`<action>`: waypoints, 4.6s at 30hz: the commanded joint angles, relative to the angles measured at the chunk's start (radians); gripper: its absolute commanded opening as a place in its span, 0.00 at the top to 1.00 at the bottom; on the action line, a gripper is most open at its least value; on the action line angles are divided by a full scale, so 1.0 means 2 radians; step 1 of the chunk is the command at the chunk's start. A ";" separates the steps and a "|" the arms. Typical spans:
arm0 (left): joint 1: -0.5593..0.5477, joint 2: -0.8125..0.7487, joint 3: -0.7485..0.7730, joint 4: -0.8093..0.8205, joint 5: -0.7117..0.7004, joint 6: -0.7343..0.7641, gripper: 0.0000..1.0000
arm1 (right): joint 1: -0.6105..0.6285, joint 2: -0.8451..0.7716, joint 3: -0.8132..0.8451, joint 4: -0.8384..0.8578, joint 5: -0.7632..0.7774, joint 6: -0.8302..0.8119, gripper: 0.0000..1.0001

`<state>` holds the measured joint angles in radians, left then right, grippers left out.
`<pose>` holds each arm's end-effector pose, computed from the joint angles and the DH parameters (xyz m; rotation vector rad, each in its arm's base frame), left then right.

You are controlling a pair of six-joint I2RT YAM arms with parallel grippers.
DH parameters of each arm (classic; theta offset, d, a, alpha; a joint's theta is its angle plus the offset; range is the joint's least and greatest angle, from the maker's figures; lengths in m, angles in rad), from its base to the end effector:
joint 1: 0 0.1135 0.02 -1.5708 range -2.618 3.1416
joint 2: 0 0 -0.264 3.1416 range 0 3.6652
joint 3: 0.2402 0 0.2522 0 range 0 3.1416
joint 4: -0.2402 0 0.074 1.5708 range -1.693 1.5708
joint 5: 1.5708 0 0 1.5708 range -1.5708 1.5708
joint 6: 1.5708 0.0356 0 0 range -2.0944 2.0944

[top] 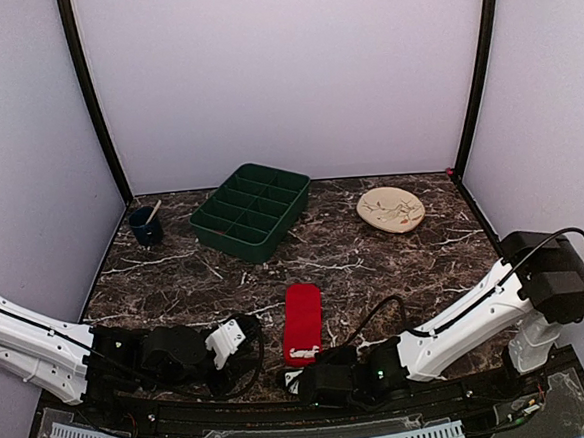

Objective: Roll the socks
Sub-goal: Pick up the sock from the center of the board, then roll the sock at the center of the board.

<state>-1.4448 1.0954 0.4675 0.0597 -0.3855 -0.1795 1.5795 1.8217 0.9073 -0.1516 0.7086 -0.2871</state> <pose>0.0413 -0.2194 0.1953 1.0766 1.8539 -0.5616 0.0203 0.3316 0.1234 -1.7243 1.5513 -0.3233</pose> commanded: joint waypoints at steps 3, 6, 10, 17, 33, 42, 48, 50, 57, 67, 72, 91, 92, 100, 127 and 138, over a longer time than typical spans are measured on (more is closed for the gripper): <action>-0.002 -0.007 -0.005 0.005 -0.009 0.000 0.73 | -0.006 0.023 0.005 -0.014 -0.027 -0.007 0.65; -0.001 -0.004 -0.004 0.005 -0.010 0.001 0.73 | -0.014 0.021 0.007 -0.017 -0.037 -0.006 0.66; -0.002 0.004 0.000 0.002 -0.010 0.002 0.73 | -0.025 0.018 0.009 -0.023 -0.051 -0.003 0.69; -0.001 0.005 0.002 0.002 -0.014 0.003 0.72 | -0.044 0.020 0.011 -0.029 -0.070 -0.005 0.78; -0.001 0.016 0.011 -0.005 -0.017 0.003 0.72 | -0.078 0.005 0.043 -0.077 -0.160 0.003 0.90; -0.001 0.012 0.008 0.004 -0.001 0.010 0.66 | -0.124 0.004 0.092 -0.141 -0.299 0.033 0.91; -0.001 0.007 0.002 0.024 0.036 0.027 0.61 | -0.149 0.018 0.119 -0.176 -0.359 0.034 0.91; -0.001 0.009 0.001 0.032 0.050 0.036 0.60 | -0.156 0.026 0.141 -0.189 -0.375 0.033 0.91; -0.001 0.037 0.010 0.044 0.081 0.061 0.59 | -0.182 0.044 0.173 -0.214 -0.432 0.035 0.91; -0.001 0.099 0.036 0.034 0.053 0.098 0.55 | -0.200 0.072 0.212 -0.258 -0.492 0.029 0.91; -0.001 0.119 0.037 0.053 0.042 0.135 0.52 | -0.209 0.082 0.228 -0.274 -0.528 0.029 0.91; -0.001 0.217 0.071 0.113 -0.001 0.240 0.52 | -0.219 0.102 0.253 -0.303 -0.582 0.019 0.91; -0.001 0.220 0.071 0.114 -0.002 0.244 0.52 | -0.219 0.102 0.252 -0.303 -0.582 0.019 0.91; 0.006 0.236 0.068 0.115 0.009 0.261 0.53 | -0.221 0.106 0.257 -0.308 -0.598 0.015 0.91; 0.039 0.258 0.088 0.087 0.064 0.264 0.83 | -0.224 0.109 0.268 -0.319 -0.624 0.007 0.92; 0.042 0.263 0.096 0.059 0.073 0.244 0.92 | -0.227 0.109 0.259 -0.313 -0.596 0.022 0.86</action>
<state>-1.3716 1.6073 0.6304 0.2344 -0.2615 0.3397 1.1294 2.0312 1.4212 -0.7879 -0.5022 -0.2554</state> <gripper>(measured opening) 0.094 0.114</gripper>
